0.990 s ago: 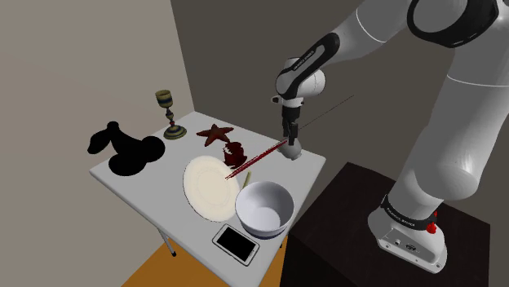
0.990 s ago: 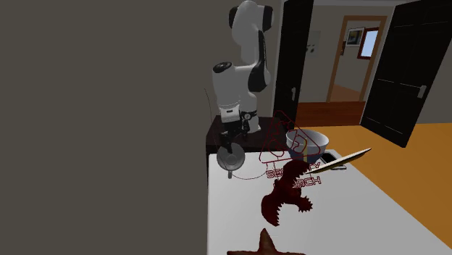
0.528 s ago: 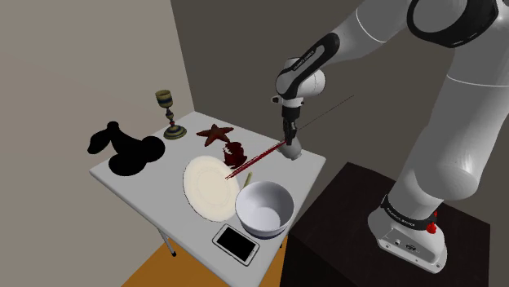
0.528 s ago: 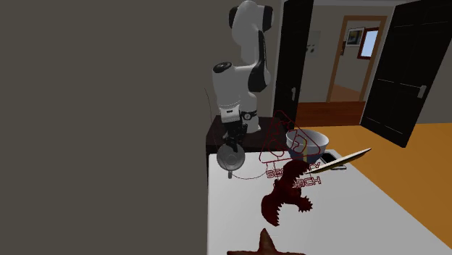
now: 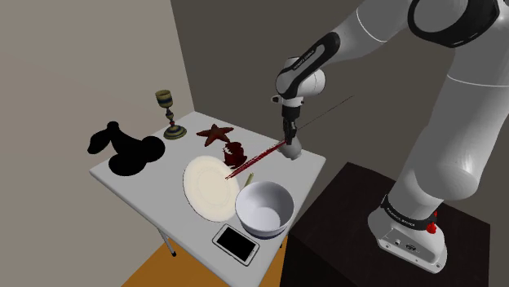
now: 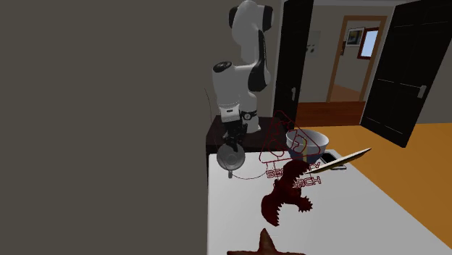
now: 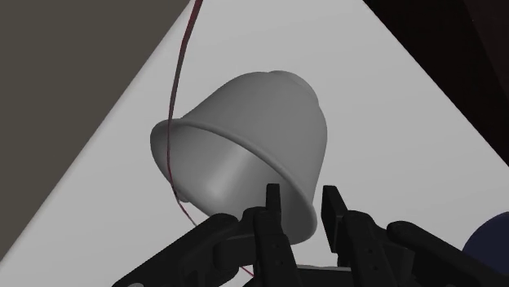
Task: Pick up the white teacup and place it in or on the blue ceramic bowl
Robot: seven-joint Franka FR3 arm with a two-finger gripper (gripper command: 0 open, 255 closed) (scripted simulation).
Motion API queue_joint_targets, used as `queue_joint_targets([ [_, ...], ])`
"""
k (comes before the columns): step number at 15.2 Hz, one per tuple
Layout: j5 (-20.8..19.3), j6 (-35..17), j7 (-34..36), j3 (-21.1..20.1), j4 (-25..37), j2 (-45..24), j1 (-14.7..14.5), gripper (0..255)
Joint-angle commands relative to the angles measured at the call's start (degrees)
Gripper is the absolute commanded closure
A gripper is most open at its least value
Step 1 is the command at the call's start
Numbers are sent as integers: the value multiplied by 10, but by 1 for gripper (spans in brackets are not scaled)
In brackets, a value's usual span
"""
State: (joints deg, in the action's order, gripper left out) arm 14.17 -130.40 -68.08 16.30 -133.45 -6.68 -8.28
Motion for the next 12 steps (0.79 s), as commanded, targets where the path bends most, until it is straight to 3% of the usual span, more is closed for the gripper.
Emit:
queue_joint_targets([
  [1, -6, 11, 5, 1, 2, 10, 0, 255],
  [12, -39, 90, 37, 5, 27, 70, -1, 255],
])
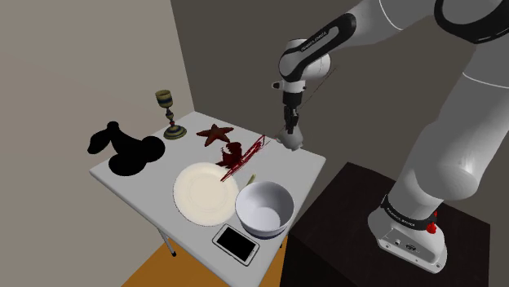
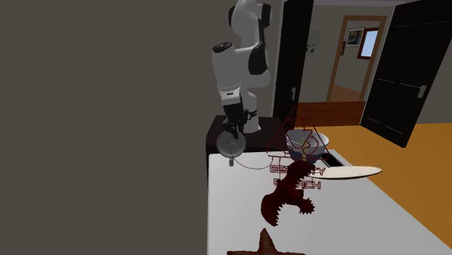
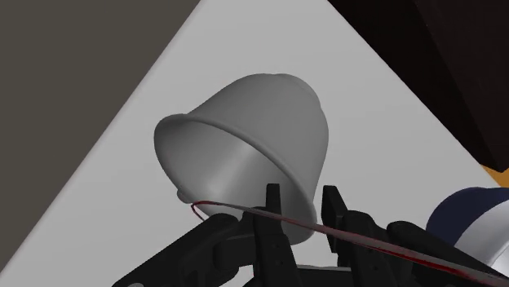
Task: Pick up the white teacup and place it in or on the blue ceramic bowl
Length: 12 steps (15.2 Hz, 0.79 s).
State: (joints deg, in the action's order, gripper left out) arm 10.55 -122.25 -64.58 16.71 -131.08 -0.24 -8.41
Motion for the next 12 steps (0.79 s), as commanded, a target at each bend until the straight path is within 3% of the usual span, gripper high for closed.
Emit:
queue_joint_targets([
  [1, -5, 15, 5, 0, 6, 10, 0, 255],
  [12, -25, 97, 29, -1, 49, 53, 1, 255],
])
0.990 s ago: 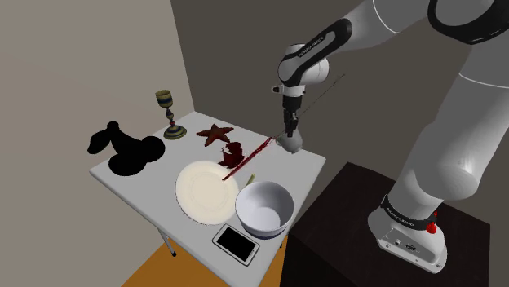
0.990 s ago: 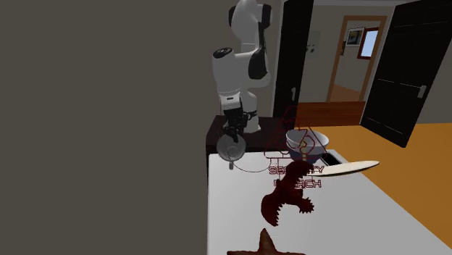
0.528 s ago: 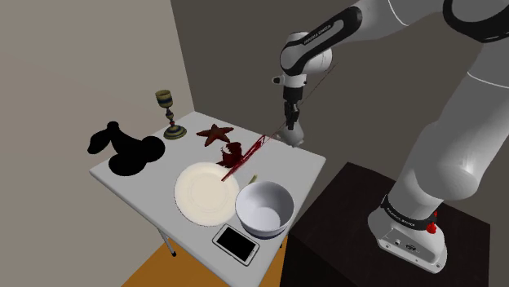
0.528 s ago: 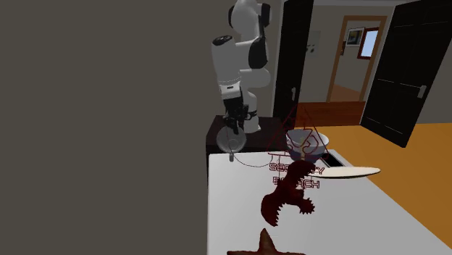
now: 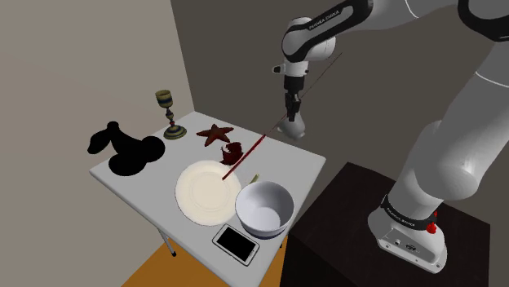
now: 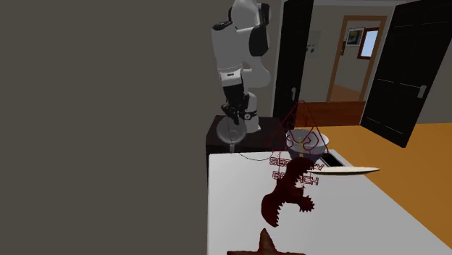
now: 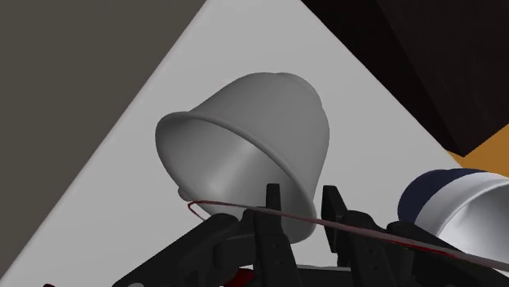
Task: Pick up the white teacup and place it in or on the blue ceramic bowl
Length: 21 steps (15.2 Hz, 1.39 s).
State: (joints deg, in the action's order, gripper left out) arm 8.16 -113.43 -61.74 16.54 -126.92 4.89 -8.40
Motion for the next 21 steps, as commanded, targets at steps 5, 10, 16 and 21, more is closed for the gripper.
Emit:
queue_joint_targets([
  [5, -7, 46, 9, 0, 31, 17, 1, 255],
  [10, -12, 83, 16, -1, 58, 28, 1, 255],
  [16, -7, 85, 101, -51, 6, 96, -31, 255],
  [21, 8, 90, 170, -97, -20, 138, -59, 255],
])
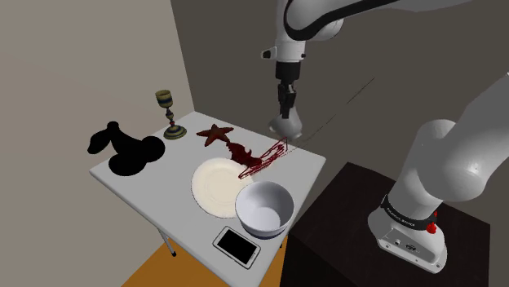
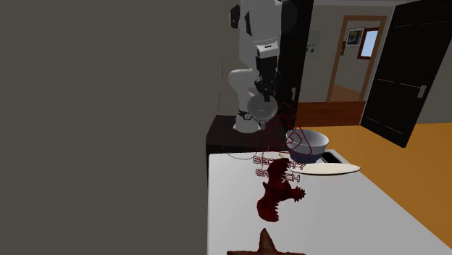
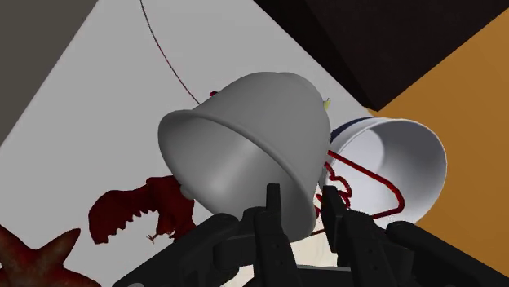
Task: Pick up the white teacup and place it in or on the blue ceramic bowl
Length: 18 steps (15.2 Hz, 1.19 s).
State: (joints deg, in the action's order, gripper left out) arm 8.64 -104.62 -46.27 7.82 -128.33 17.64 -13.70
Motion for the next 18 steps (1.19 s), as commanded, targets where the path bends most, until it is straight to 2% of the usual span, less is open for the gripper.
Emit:
queue_joint_targets([
  [1, 7, 3, 30, -19, -9, 17, -12, 255],
  [9, 43, 9, 140, -96, -12, 47, -59, 255],
  [18, 78, 10, 266, -182, 34, 32, -109, 255],
])
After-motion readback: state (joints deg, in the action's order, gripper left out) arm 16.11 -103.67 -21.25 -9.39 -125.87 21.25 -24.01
